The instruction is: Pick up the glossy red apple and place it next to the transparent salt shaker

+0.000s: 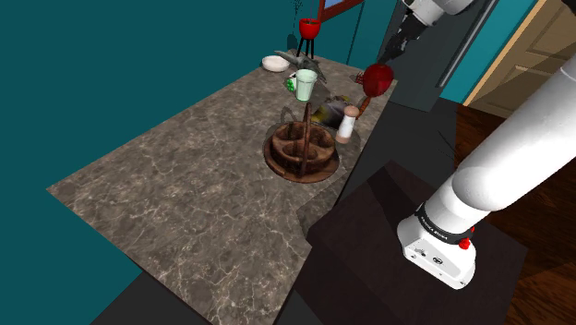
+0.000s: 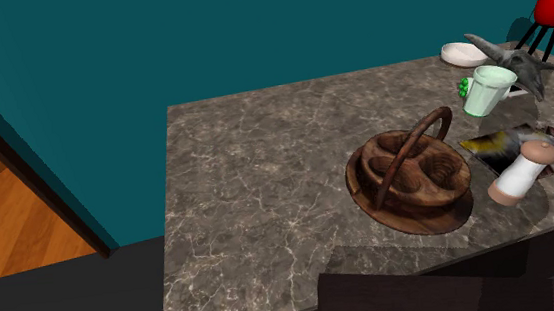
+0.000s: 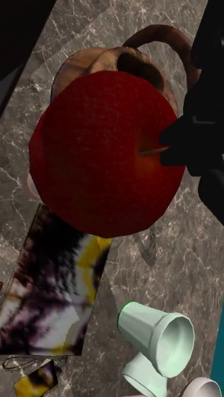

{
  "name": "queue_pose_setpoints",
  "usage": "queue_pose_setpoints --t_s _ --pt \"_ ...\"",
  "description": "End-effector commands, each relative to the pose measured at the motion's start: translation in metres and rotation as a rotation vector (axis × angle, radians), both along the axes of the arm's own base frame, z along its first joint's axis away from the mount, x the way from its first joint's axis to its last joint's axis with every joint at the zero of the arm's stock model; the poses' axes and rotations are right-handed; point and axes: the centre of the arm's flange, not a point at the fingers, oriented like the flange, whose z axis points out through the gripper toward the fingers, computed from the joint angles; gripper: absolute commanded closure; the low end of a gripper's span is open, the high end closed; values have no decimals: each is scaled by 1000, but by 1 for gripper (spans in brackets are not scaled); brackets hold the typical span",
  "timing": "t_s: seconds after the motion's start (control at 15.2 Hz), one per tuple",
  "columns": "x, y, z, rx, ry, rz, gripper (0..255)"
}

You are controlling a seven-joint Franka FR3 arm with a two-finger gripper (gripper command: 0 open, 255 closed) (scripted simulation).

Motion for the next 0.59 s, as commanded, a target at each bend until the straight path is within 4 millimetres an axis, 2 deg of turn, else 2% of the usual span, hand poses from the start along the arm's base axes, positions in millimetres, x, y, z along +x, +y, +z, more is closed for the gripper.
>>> queue_pose_setpoints --t_s 0.0,0.13,0.2,0.53 --pt "-2 -25 -1 -1 -1 2 255" --pt "-3 -52 -1 -1 -1 2 255" --pt "-3 -58 -1 -1 -1 2 255" --pt "-3 -58 -27 -1 -1 2 255"
